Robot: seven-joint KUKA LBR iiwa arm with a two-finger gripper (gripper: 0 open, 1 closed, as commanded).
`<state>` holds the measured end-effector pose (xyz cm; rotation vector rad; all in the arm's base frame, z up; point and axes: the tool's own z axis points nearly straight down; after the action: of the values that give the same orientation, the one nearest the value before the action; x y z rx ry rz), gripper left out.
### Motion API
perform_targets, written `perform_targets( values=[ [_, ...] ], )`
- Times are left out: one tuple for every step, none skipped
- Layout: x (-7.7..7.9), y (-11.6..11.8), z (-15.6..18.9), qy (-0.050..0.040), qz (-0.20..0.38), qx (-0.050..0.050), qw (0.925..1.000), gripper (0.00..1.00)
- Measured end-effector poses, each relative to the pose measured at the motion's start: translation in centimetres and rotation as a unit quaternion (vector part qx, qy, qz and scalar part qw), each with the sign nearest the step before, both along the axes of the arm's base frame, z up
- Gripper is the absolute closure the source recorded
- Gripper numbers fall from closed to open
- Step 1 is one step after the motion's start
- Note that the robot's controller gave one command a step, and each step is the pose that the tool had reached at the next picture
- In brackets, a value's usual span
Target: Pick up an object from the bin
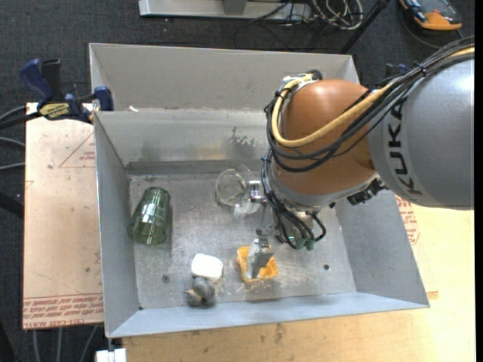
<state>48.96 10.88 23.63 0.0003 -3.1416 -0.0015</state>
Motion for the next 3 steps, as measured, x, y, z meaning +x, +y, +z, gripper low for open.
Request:
perform_targets(
  values=[
    [-0.2, -1.9, -5.2, -0.0031, 0.015, 0.000, 0.9999, 0.00],
    [0.5, -4.6, -11.9, -0.0022, 0.001, 0.000, 1.0000, 0.00],
    [1.6, -9.2, -15.5, -0.0083, 0.142, 0.008, 0.9899, 1.00]
  ],
)
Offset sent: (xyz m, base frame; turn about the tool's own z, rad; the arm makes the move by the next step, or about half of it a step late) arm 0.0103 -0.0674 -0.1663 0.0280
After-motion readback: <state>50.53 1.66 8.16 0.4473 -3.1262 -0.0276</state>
